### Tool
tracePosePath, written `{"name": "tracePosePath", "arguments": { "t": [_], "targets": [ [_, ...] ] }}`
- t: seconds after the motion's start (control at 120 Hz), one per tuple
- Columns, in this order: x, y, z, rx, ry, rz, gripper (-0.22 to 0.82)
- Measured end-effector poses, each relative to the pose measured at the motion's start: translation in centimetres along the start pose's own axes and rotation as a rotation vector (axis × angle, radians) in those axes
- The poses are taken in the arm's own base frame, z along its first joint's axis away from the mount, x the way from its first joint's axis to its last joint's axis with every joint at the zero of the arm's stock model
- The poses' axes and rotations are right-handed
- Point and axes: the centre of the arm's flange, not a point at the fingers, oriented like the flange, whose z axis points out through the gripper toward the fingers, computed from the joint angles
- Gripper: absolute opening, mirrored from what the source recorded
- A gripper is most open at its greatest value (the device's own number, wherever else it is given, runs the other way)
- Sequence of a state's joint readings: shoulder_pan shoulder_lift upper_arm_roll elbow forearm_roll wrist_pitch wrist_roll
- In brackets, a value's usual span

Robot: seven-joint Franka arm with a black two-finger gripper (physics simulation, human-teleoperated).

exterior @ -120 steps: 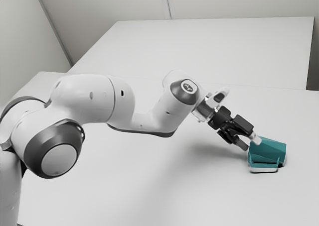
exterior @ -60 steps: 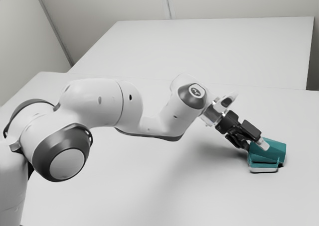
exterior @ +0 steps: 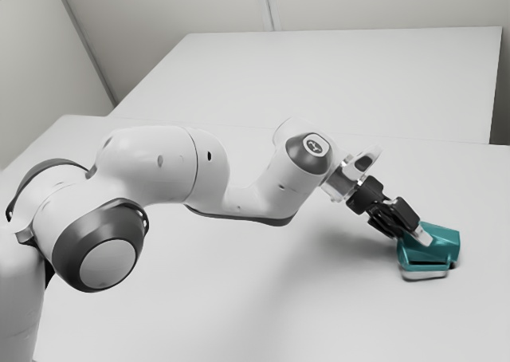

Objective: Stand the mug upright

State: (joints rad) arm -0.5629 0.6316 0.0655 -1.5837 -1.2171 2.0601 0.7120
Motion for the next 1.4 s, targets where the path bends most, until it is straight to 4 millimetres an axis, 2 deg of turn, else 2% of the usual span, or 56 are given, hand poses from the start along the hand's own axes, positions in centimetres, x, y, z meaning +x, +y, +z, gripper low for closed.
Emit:
{"name": "tracePosePath", "arguments": {
  "t": [0.225,0.475,0.533,0.725,0.9,1.025,1.208,1.4],
  "targets": [
    [0.0,0.5,0.2,-0.001,-0.003,0.01,-0.09],
    [0.3,1.5,-0.2,0.026,0.007,0.043,-0.16],
    [0.6,2.3,-0.9,0.037,0.015,0.062,-0.17],
    [1.7,7.2,-7.0,0.126,0.035,0.184,-0.18],
    [1.5,8.6,-13.7,0.269,-0.008,0.244,-0.18],
    [0.5,8.6,-17.2,0.374,-0.078,0.243,-0.18],
    [-1.3,7.8,-21.2,0.548,-0.201,0.211,-0.18],
    [-4.8,5.9,-25.3,0.694,-0.289,0.126,-0.18]
  ]
}}
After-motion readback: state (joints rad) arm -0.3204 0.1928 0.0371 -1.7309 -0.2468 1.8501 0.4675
